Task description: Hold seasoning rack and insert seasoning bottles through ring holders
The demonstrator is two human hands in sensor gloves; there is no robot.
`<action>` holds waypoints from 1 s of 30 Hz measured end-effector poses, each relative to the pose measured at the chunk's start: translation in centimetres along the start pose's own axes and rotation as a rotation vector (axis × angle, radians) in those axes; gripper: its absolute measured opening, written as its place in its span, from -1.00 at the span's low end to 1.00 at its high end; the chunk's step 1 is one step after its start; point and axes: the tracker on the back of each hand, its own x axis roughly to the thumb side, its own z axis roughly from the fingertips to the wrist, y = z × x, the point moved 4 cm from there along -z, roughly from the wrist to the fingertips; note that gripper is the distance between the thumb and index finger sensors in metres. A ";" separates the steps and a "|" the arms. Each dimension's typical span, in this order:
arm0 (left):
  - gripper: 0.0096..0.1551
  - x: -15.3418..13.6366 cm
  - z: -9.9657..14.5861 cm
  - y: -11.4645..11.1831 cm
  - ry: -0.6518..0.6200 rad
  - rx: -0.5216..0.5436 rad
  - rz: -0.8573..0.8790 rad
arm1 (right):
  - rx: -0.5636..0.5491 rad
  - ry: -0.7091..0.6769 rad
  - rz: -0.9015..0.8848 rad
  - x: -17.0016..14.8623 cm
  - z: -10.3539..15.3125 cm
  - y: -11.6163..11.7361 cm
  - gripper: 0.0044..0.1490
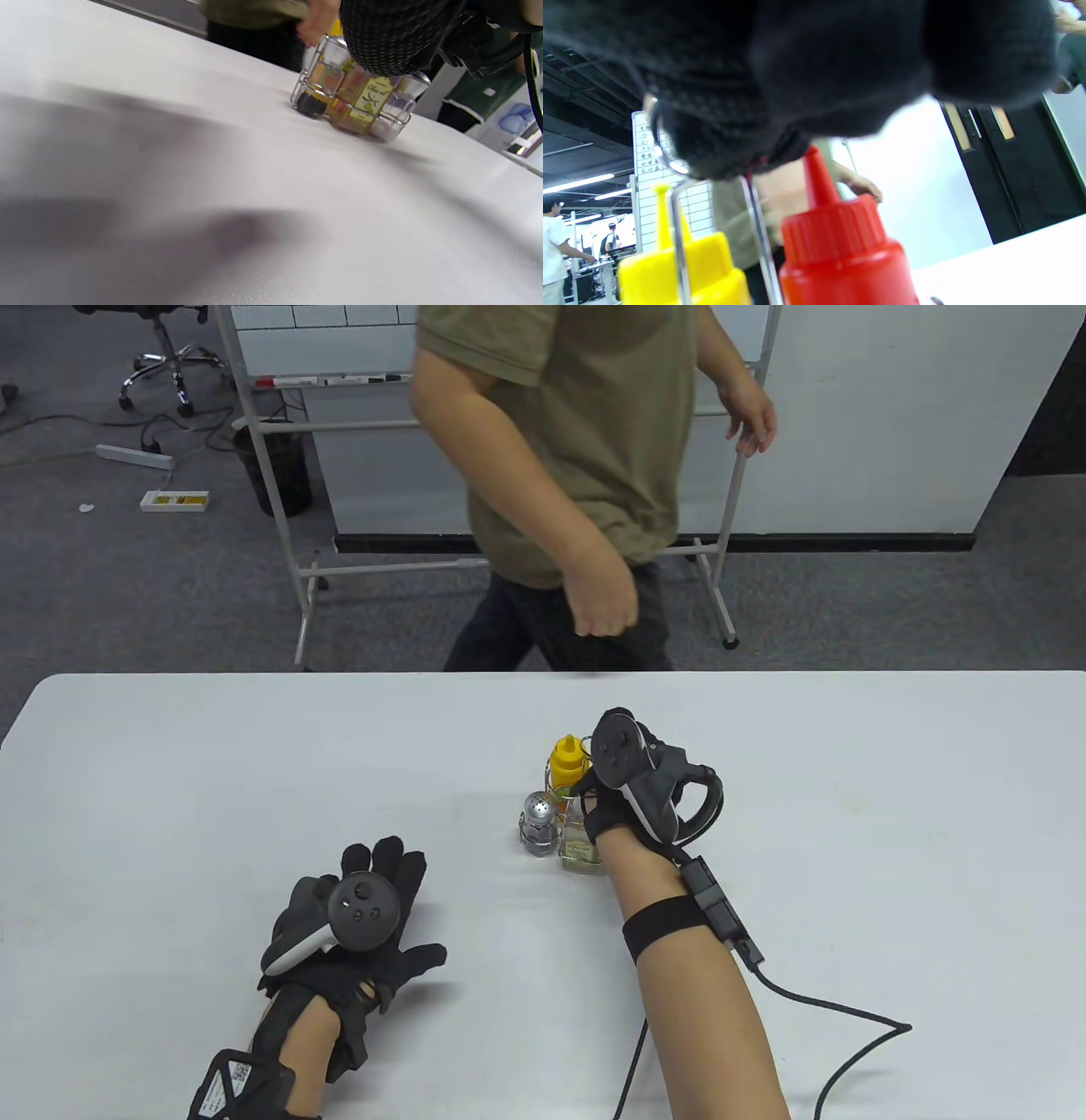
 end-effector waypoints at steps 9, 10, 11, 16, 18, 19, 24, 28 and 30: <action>0.26 -0.3 0.0 -0.2 0.014 -0.013 0.004 | -0.003 -0.077 0.063 0.2 1.7 -2.1 -0.17; 0.26 -0.3 0.0 -0.2 0.013 -0.012 0.003 | -0.018 -0.090 0.062 0.2 2.0 -2.9 -0.14; 0.26 -0.2 0.0 -0.2 0.010 -0.012 0.001 | -0.039 -0.112 0.055 0.0 2.5 -4.1 -0.12; 0.26 0.4 -0.1 -0.5 -0.012 -0.020 -0.016 | -0.017 -0.160 -0.042 -2.5 5.9 -8.2 -0.03; 0.26 0.5 -0.1 -0.5 -0.012 -0.024 -0.020 | 0.048 -0.182 -0.072 -3.8 7.6 -8.5 0.01; 0.26 0.5 -0.1 -0.5 -0.014 -0.022 -0.022 | 0.084 -0.182 -0.085 -4.6 8.5 -8.4 0.03; 0.26 0.8 -0.1 -0.6 -0.020 -0.023 -0.041 | 0.270 -0.198 -0.162 -8.2 13.0 -6.7 0.14; 0.26 1.2 0.0 -0.9 -0.030 -0.030 -0.060 | 0.391 -0.218 -0.178 -10.0 15.4 -4.6 0.19; 0.26 1.5 0.0 -1.0 -0.035 -0.035 -0.074 | 0.456 -0.226 -0.192 -10.7 16.4 -3.5 0.20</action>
